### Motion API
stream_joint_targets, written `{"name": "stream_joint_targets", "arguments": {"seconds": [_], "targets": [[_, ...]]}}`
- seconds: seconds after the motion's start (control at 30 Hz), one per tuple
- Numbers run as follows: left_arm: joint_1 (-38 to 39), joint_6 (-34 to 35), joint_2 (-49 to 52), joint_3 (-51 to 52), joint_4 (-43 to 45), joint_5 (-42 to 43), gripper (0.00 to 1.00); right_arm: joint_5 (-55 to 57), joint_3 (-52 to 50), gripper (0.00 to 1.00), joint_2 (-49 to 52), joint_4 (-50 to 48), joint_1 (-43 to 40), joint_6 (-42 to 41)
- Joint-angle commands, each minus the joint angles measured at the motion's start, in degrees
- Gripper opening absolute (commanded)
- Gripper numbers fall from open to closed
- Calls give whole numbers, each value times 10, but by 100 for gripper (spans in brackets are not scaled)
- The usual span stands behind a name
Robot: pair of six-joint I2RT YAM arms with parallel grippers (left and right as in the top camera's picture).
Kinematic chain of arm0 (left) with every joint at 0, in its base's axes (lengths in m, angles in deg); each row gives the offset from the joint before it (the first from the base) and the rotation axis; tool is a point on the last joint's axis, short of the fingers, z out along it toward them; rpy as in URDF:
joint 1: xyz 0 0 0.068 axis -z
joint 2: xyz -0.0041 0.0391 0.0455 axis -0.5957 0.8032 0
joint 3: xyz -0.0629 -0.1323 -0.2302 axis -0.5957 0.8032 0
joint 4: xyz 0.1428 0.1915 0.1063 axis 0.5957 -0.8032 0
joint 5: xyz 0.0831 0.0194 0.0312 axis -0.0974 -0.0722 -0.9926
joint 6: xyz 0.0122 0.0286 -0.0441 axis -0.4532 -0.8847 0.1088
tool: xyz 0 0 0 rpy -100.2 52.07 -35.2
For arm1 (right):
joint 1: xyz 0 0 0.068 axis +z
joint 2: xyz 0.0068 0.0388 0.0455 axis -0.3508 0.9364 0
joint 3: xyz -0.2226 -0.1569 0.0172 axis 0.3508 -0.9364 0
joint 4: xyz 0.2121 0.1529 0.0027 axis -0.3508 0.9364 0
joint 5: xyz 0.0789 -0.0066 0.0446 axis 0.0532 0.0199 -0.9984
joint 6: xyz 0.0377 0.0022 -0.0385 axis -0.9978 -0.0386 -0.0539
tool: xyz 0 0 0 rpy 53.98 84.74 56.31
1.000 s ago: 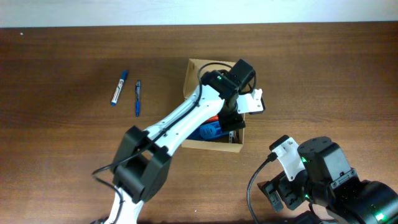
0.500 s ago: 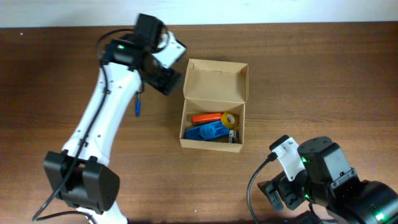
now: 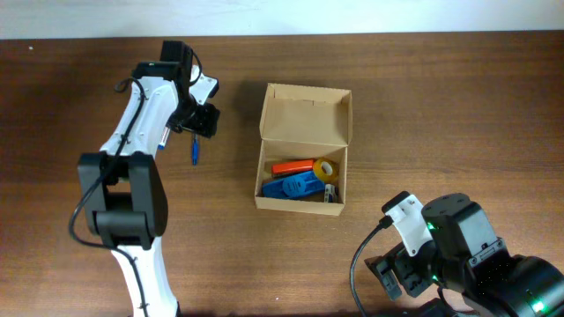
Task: Pack container
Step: 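Move the left gripper to the blue pen and grasp it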
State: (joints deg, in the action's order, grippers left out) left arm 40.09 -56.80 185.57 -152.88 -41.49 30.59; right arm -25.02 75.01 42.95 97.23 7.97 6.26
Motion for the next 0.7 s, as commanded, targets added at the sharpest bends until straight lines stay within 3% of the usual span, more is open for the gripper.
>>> {"name": "stream_joint_targets", "arguments": {"seconds": [0.0, 0.37, 0.6, 0.67], "targets": [[-10, 21, 24, 4, 10, 2, 68, -3, 7, 99, -2, 0, -3, -1], [-22, 103, 88, 4, 34, 0, 52, -3, 7, 99, -2, 0, -3, -1], [-22, 128, 92, 4, 35, -1, 6, -3, 7, 99, -2, 0, -3, -1], [-22, 129, 92, 4, 35, 0, 2, -3, 7, 99, -2, 0, -3, -1]]}}
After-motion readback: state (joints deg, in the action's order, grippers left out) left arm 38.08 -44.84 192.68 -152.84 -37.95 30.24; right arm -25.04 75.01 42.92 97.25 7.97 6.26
